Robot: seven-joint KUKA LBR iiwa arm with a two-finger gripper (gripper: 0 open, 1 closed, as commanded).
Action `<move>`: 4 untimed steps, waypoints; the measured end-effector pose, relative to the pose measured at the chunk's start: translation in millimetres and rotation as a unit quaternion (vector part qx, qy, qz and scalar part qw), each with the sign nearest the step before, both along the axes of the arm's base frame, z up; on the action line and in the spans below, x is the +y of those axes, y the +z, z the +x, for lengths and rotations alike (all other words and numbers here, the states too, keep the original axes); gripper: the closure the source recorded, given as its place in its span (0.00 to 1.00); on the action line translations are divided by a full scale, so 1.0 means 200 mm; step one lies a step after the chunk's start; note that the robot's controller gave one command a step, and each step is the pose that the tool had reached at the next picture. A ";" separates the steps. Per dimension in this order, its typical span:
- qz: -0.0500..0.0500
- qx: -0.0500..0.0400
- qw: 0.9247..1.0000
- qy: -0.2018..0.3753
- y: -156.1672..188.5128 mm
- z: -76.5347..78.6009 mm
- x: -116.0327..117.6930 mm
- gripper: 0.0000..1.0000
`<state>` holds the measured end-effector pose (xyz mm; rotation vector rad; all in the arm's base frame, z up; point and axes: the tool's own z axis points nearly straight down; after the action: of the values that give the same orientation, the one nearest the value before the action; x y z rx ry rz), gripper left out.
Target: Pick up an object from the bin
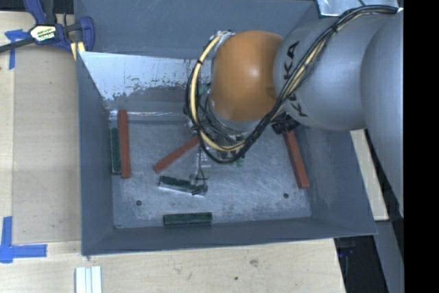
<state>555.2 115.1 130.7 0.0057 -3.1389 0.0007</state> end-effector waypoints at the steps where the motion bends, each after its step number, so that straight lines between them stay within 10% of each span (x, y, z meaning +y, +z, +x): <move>1: 0.000 -0.008 1.000 -0.010 -0.14 0.20 -0.03 0.00; 2: 0.002 -0.004 0.999 -0.032 -0.30 0.14 0.12 1.00; 4: 0.000 0.000 0.999 -0.036 0.00 0.13 0.10 1.00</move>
Offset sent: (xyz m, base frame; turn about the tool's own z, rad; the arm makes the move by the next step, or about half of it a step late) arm 0.0268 0.0236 -0.0607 0.0631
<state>581.9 136.0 130.7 -0.1073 -3.1369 0.0004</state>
